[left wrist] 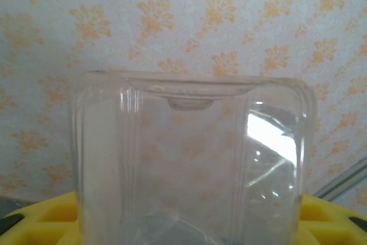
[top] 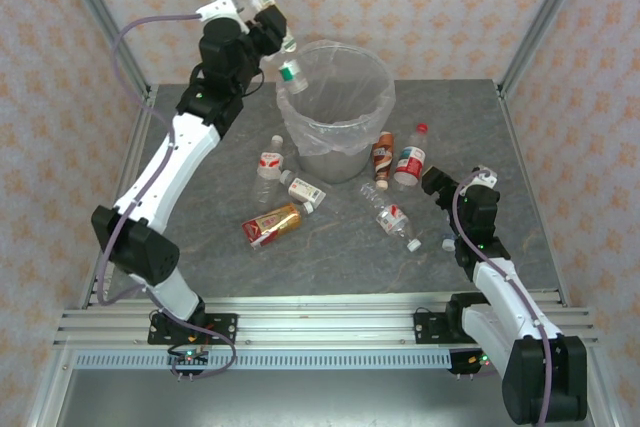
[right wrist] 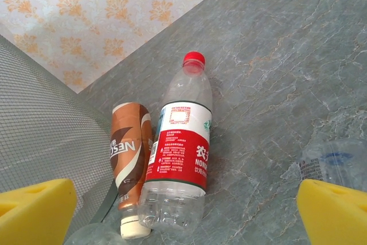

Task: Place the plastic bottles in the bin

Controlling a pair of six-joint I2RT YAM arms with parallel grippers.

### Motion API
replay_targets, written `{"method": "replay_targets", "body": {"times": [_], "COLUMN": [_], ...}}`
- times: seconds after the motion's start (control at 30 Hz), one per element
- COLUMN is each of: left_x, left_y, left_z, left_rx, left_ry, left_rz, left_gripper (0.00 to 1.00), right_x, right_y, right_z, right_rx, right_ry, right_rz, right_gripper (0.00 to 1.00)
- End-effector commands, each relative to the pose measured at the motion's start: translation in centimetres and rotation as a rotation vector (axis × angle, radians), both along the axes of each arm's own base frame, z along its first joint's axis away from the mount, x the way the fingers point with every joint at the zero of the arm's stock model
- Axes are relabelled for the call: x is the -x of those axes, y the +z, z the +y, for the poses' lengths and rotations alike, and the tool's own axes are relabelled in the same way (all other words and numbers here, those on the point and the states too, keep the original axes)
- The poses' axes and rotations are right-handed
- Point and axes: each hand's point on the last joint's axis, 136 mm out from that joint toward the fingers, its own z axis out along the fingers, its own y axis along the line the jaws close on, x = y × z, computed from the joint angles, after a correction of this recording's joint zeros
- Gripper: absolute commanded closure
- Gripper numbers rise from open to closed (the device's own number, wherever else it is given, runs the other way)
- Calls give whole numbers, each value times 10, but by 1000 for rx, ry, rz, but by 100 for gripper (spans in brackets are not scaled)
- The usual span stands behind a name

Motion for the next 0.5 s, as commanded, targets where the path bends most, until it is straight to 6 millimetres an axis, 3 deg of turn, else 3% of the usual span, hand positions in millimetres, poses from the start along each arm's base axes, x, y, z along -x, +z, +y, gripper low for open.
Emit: {"method": "replay_targets", "body": {"times": [0.0,0.27,0.3,0.47], "left_x": [-7,-31,-40,-49], "left_y": [5,-30,-50,-92], "left_z": [-23,-74,-84,-113], "left_rx": [6,-98,-128,-233], "left_ry": [-56,-178,-192,-251], "left_rz": [-19,64,108,215], "left_gripper": [48,48,48,47], "right_x": [-4,-4,-4,-3], "right_y": [18,16,15,12], "right_z": [1,1,1,0], "right_rx": [-1,2,0,2], "right_ry": [11,11,10,5], "right_rz": [-44,-36,-34,-24], "right_gripper": [1,1,1,1]}}
